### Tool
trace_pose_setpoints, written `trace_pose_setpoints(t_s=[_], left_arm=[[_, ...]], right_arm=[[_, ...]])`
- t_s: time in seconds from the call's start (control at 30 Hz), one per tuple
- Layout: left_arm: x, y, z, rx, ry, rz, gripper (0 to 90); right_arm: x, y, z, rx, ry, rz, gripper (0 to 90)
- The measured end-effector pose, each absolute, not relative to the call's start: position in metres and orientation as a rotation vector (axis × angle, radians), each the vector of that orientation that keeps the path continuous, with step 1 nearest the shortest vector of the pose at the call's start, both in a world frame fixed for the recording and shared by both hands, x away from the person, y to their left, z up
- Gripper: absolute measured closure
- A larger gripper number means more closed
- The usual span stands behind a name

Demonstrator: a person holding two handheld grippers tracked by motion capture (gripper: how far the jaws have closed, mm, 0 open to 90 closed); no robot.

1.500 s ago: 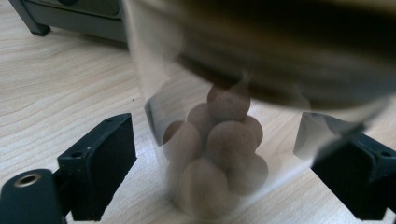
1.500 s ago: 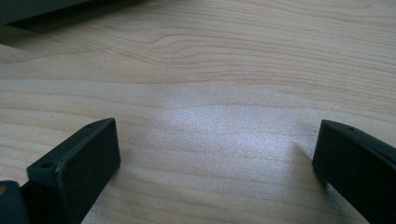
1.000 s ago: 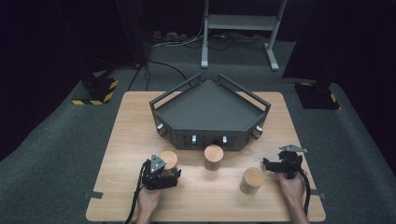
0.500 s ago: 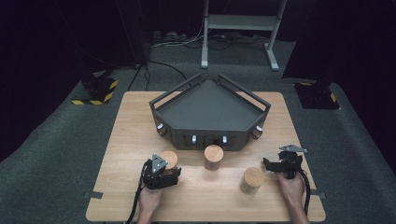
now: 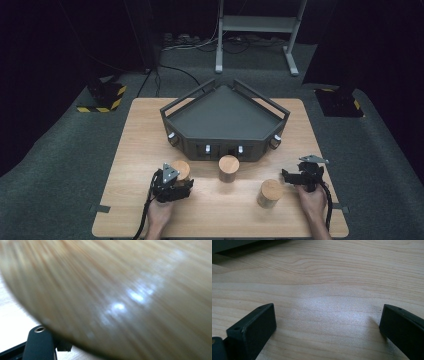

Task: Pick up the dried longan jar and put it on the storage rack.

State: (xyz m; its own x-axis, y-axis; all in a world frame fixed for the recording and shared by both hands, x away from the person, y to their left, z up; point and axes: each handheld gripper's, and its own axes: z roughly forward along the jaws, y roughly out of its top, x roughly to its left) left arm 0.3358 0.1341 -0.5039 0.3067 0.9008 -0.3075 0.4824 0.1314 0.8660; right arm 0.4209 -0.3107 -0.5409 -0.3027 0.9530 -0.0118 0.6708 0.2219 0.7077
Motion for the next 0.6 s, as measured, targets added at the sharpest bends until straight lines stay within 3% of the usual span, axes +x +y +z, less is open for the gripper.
trace_pose_setpoints(t_s=[0.6], left_arm=[[0.342, 0.126, -0.46, 1.536, 1.246, 0.428, 25.9]], right_arm=[[0.421, -0.311, -0.541, 1.495, 2.054, 0.842, 0.3]])
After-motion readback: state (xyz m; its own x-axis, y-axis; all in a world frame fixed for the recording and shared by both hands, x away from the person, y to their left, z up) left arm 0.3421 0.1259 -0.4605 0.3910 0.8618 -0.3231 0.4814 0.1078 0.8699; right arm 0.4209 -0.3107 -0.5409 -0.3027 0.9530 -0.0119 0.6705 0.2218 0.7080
